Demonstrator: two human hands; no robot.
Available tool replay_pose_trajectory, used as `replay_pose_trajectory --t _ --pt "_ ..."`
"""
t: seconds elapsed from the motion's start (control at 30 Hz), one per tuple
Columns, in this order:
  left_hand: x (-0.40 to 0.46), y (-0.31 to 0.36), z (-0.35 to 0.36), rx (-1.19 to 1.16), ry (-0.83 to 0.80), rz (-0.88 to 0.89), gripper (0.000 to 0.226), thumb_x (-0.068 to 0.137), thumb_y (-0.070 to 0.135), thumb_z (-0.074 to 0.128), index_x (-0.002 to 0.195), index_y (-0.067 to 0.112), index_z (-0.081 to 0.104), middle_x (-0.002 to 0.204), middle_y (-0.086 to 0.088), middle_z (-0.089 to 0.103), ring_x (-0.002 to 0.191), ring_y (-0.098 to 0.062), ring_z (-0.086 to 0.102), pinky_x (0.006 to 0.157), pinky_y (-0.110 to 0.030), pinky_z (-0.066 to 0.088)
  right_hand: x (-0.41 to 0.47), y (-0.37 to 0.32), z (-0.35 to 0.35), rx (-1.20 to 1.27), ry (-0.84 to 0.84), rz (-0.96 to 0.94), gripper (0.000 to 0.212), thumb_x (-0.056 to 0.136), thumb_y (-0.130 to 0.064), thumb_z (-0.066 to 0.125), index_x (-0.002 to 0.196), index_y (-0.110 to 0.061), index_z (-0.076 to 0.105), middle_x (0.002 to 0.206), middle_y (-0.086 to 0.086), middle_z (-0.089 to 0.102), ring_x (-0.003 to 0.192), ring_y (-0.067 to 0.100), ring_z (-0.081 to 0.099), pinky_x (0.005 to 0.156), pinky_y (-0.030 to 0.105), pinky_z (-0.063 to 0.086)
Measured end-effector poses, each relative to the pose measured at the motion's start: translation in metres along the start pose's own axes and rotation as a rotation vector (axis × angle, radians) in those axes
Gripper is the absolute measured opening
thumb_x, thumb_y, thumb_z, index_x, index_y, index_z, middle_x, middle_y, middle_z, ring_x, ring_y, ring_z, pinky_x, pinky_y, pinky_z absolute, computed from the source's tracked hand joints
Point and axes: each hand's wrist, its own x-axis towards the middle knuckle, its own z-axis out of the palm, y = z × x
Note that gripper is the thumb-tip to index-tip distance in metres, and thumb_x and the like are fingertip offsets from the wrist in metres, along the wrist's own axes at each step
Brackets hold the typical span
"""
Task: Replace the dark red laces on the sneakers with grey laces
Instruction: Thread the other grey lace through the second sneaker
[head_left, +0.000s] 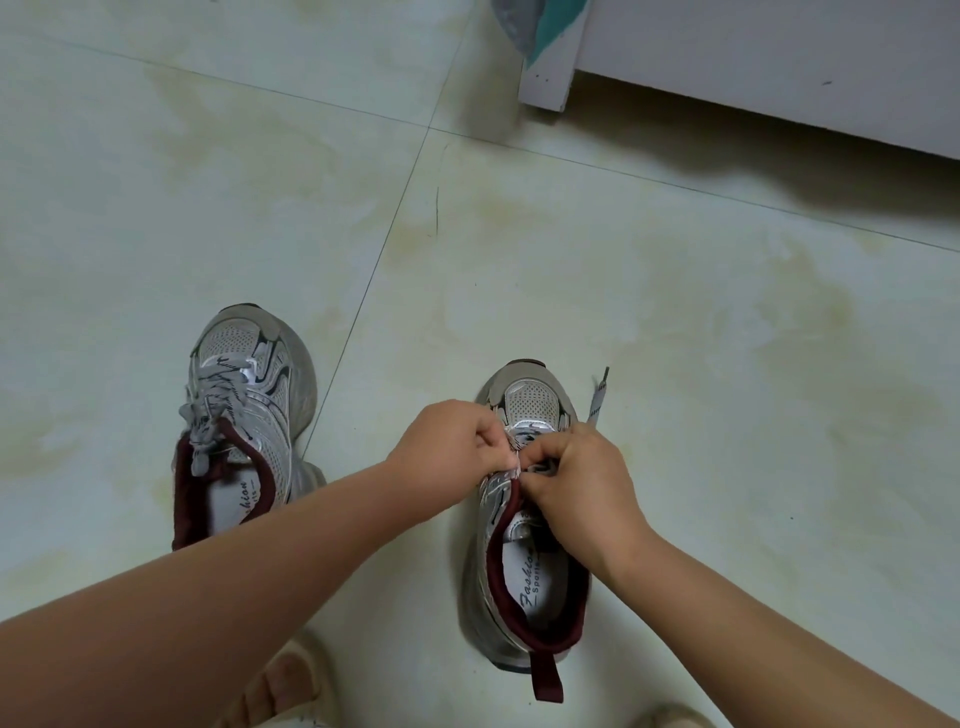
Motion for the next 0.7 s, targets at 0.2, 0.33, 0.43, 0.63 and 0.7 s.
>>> replay_pose_trajectory --t 0.2,0.33,0.43,0.63,0.7 --pt "-0.017 0.001 0.008 0.231 0.032 0.062 0.022 0.080 0.039 0.062 0.088 0.026 0.046 0.087 0.013 0.053 0.083 -0.005 0.047 0.090 -0.025 0.028 0.003 -0.002 -0.005 -0.067 -0.135 -0.031 0.021 0.084 -0.007 0.051 0.070 -0.022 0.052 0.084 -0.003 0.041 0.082 0.017 0.045 0.062 0.024 0.033" --pt "-0.020 -0.002 0.016 0.321 0.168 0.069 0.035 0.067 0.043 0.051 0.096 0.029 0.038 0.098 0.012 0.034 0.099 -0.008 0.032 0.085 -0.020 0.012 0.004 -0.014 -0.033 0.051 -0.247 0.003 0.033 0.080 0.004 0.049 0.058 -0.021 0.045 0.072 -0.004 0.048 0.073 0.018 0.048 0.066 0.030 0.037" --pt "-0.024 -0.005 0.023 0.288 0.200 0.065 0.050 0.067 0.042 0.049 0.112 0.024 0.038 0.105 0.011 0.025 0.107 -0.008 0.026 0.082 -0.020 0.013 0.002 -0.027 -0.081 0.880 -0.305 0.133 0.021 0.079 0.003 0.049 0.067 -0.013 0.053 0.073 0.002 0.063 0.078 0.017 0.059 0.071 0.030 0.046" --pt "-0.036 -0.009 0.026 0.038 0.221 0.015 0.049 0.080 0.022 0.060 0.122 0.016 0.034 0.112 0.008 0.024 0.115 -0.010 0.031 0.092 -0.015 0.021 -0.009 -0.023 -0.137 0.990 0.031 0.113 0.025 0.091 -0.007 0.040 0.068 -0.014 0.045 0.050 -0.003 0.041 0.044 0.013 0.034 0.052 0.025 0.038" --pt "-0.038 -0.008 0.025 0.032 0.226 0.020 0.047 0.082 0.021 0.059 0.121 0.016 0.034 0.113 0.008 0.027 0.114 -0.009 0.032 0.092 -0.015 0.023 -0.015 -0.020 -0.120 0.289 0.056 0.093 0.013 0.093 -0.022 0.051 0.081 -0.018 0.051 0.060 -0.003 0.049 0.051 0.015 0.042 0.054 0.027 0.033"
